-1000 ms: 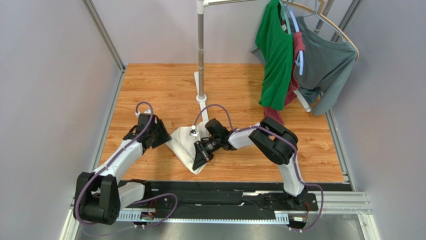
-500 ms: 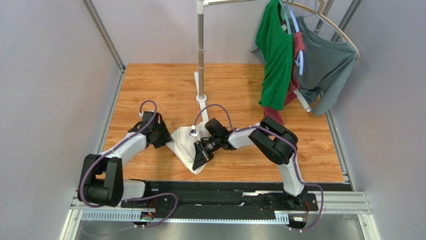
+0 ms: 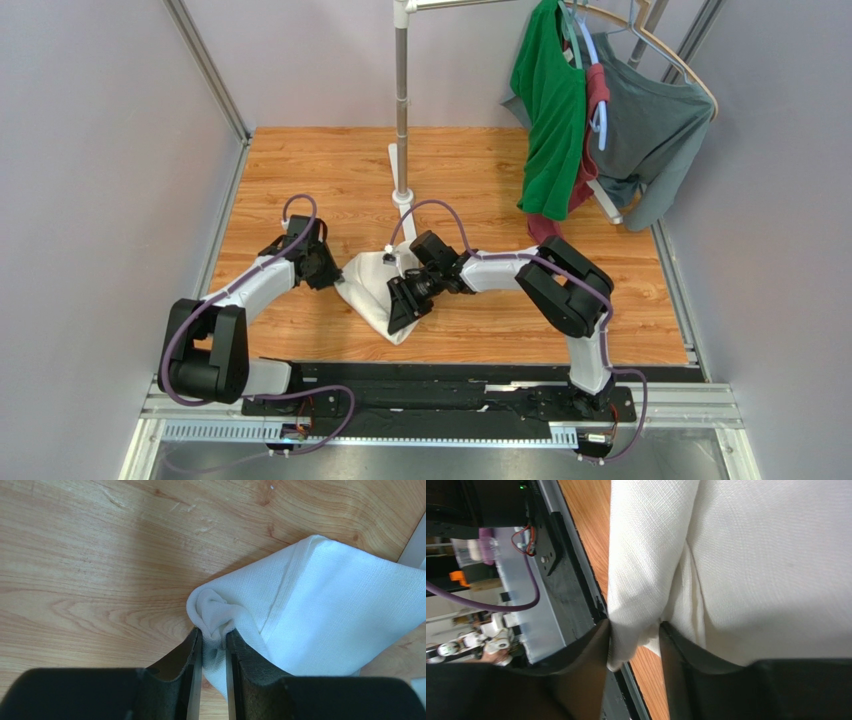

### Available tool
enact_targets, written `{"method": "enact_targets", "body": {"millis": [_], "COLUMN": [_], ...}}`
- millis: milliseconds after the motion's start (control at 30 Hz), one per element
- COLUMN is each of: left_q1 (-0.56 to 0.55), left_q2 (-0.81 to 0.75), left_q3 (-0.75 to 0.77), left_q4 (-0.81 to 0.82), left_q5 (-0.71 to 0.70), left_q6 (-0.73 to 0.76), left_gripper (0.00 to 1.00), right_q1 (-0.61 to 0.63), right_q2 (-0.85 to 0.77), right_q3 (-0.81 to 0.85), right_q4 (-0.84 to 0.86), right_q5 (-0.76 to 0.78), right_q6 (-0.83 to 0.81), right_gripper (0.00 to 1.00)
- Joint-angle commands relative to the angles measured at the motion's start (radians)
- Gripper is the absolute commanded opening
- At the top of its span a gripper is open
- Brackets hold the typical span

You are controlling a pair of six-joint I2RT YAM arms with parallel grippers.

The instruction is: Fold the napkin, place the utensils inside, and roll it up

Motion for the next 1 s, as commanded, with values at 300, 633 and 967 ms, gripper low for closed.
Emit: {"method": "enact_targets", "body": {"millis": [300, 633, 967], "left_q1": [-0.007, -0.007, -0.007], "left_q2": [0.024, 0.026, 0.026], "left_q3": [0.001, 0.001, 0.003], "left_q4": [-0.046, -0.045, -0.046], "left_q5": [-0.058, -0.058, -0.058], "left_q6": [0.043, 0.043, 0.043], "left_gripper": [0.22, 0.22, 0.22], "right_q1": [0.165, 0.374, 0.417], "right_q2": [-0.179, -0.101, -0.023], "right_q3": [0.255, 0.251, 0.239], "right_q4": [-0.397, -0.342, -0.306], "right_q5": [0.533, 0.966, 1.073], "right_q6": [-0.231, -0.271, -0.297], "right_gripper": [0.63, 0.63, 0.61]}}
